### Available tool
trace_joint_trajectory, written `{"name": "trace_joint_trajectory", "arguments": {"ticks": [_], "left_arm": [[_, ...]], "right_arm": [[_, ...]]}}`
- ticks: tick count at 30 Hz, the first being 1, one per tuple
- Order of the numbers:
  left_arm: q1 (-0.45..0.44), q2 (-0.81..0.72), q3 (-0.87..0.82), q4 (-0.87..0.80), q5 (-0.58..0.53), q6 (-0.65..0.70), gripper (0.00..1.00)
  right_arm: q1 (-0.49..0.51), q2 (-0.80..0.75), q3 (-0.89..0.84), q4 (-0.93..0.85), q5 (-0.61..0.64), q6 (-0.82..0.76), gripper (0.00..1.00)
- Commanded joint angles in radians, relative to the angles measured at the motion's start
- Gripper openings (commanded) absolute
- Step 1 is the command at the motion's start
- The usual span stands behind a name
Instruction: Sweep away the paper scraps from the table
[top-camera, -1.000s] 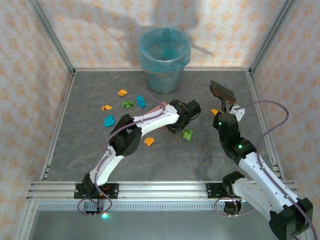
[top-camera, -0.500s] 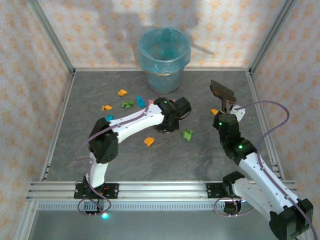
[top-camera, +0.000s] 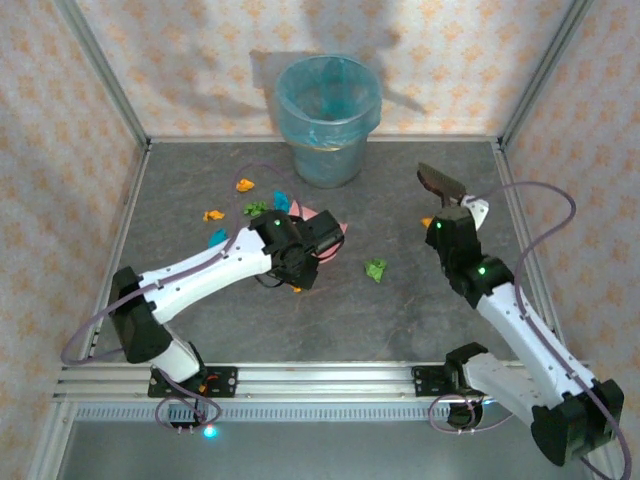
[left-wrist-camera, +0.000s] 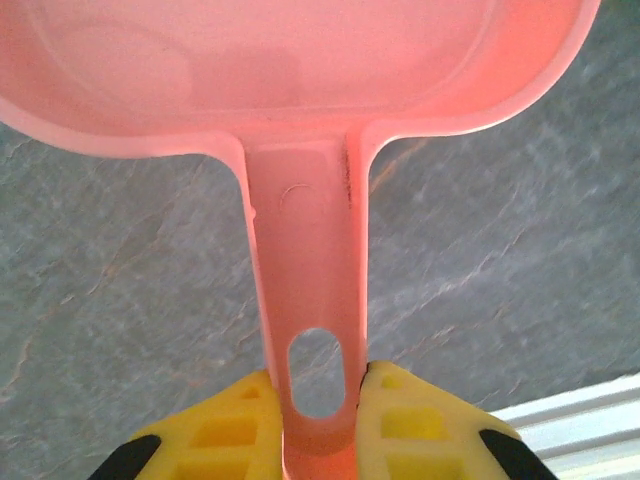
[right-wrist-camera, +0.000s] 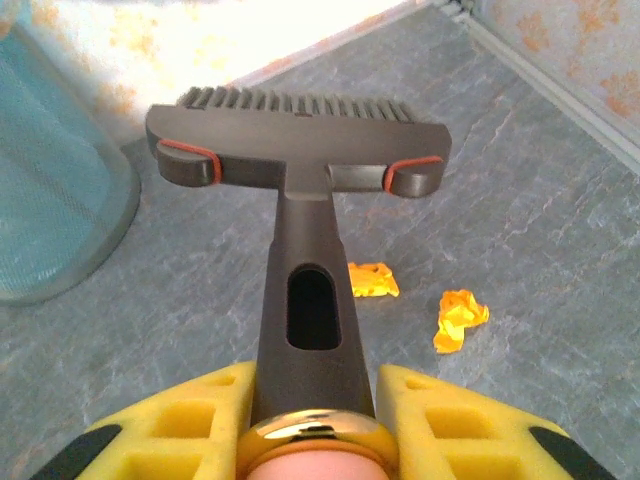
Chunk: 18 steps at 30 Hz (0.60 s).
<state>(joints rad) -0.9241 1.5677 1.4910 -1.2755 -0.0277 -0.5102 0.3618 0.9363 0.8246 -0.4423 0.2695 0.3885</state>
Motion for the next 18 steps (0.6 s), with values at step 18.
{"name": "trace_joint_trajectory", "arguments": {"ticks": [18], "left_arm": [[-0.159, -0.094, -0.186, 0.047, 0.269, 0.107, 0.0]], "right_arm": [[-0.006, 0.147, 0.521, -0.657, -0.457, 0.017, 0.0]]}}
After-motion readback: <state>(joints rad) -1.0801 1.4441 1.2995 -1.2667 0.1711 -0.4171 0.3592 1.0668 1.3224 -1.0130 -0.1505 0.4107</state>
